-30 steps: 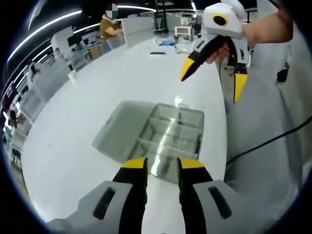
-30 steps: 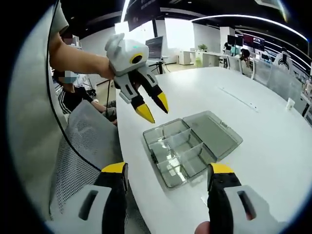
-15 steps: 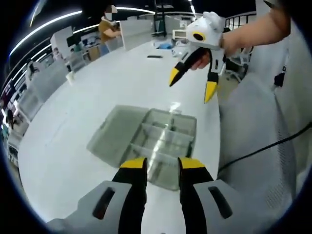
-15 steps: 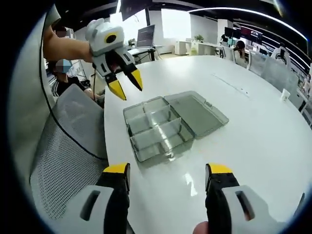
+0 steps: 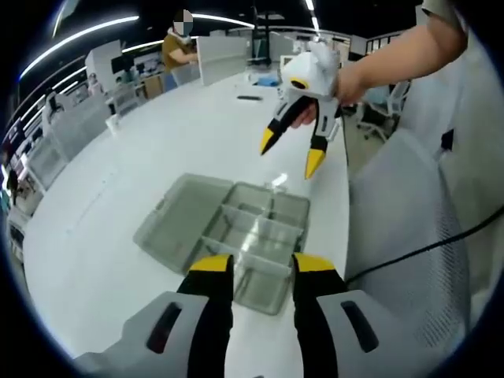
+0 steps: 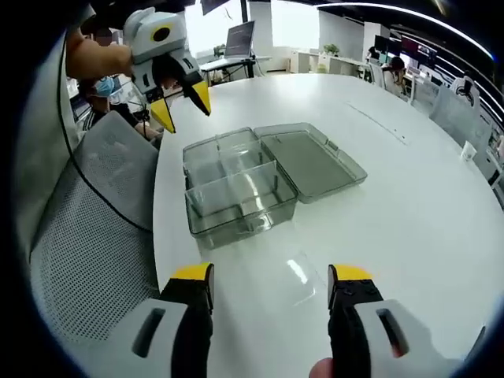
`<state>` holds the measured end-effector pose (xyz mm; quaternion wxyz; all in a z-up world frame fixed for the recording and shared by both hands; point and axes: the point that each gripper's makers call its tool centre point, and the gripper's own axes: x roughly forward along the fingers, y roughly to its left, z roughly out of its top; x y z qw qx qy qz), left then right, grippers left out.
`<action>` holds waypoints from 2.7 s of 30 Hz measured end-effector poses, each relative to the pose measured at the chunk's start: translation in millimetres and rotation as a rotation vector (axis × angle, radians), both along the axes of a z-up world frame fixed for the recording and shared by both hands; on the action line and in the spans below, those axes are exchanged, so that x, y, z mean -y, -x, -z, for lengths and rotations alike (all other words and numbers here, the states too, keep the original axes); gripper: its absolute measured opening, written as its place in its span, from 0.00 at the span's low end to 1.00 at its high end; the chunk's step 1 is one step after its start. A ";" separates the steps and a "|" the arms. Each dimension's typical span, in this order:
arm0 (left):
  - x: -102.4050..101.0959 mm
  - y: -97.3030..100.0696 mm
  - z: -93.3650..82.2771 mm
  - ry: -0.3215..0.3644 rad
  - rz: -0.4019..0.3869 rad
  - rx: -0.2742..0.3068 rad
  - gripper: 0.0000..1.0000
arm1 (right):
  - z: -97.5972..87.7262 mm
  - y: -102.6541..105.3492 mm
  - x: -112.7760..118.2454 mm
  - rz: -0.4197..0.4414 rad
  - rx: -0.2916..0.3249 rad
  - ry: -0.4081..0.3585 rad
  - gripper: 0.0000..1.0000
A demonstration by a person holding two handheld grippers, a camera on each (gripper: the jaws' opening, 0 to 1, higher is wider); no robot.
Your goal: Insert the divider into the dual guide fixture by aligning both edges with the guide slots and pushing it downward to the bottom, including one-sided entry, uneven engagement, binding, and posture correction.
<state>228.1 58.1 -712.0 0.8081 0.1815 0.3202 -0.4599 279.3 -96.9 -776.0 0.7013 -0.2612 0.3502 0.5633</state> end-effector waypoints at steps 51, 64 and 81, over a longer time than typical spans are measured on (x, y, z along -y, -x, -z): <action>-7.5 4.2 2.3 0.016 -0.071 -0.020 0.32 | 44.1 -16.5 4.7 -0.265 0.017 0.192 0.40; -9.8 1.9 3.2 0.013 -0.074 -0.021 0.32 | 44.4 -19.4 4.8 -0.288 0.022 0.200 0.36; -12.7 3.0 3.8 0.007 -0.082 -0.023 0.32 | 44.9 -17.1 3.9 -0.334 0.030 0.227 0.29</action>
